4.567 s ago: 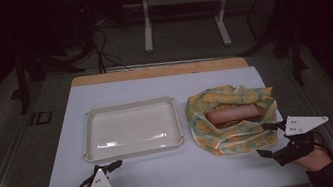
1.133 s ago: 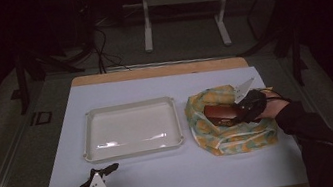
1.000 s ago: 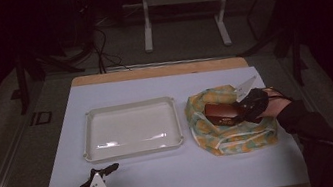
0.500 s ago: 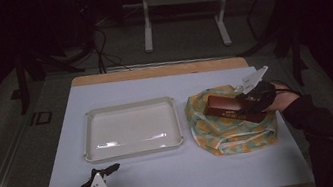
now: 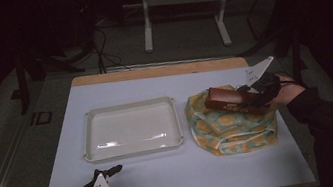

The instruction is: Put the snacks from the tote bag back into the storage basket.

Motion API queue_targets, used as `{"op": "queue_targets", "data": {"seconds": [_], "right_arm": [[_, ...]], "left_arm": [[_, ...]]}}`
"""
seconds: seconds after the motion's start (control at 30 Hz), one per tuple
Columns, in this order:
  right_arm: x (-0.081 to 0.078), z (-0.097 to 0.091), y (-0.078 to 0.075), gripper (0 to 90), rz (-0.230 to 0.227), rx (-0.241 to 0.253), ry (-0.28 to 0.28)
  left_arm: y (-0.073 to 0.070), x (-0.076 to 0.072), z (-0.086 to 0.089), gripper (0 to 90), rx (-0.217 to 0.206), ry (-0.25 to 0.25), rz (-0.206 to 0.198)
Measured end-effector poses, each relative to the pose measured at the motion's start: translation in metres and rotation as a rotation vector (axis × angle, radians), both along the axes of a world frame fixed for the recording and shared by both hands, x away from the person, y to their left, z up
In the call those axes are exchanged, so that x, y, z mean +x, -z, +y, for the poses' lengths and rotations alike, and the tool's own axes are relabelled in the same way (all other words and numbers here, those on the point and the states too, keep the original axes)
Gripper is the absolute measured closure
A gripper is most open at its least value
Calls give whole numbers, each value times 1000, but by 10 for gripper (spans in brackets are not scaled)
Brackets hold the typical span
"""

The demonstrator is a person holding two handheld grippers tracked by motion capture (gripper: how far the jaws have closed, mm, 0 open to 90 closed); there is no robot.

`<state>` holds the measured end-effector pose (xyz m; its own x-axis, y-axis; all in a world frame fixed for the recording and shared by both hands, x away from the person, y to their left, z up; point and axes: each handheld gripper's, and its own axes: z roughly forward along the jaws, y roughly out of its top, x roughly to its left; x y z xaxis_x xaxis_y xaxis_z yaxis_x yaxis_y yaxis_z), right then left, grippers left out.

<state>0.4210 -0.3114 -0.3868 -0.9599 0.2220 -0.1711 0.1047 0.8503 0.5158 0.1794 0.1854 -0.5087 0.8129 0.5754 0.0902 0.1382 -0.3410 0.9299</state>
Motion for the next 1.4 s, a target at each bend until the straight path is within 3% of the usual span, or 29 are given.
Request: {"op": "queue_targets", "data": {"seconds": [0.23,0.67,1.4], "right_arm": [[-1,7,-17,428,-20,2,-22],[-6,37,-41,429,-37,-15,-98],[-16,95,-51,428,-59,-43,-242]], "left_arm": [[0,-1,0,0,-4,0,-2],[0,-1,0,0,2,13,0],[0,-3,-2,0,2,39,5]]}}
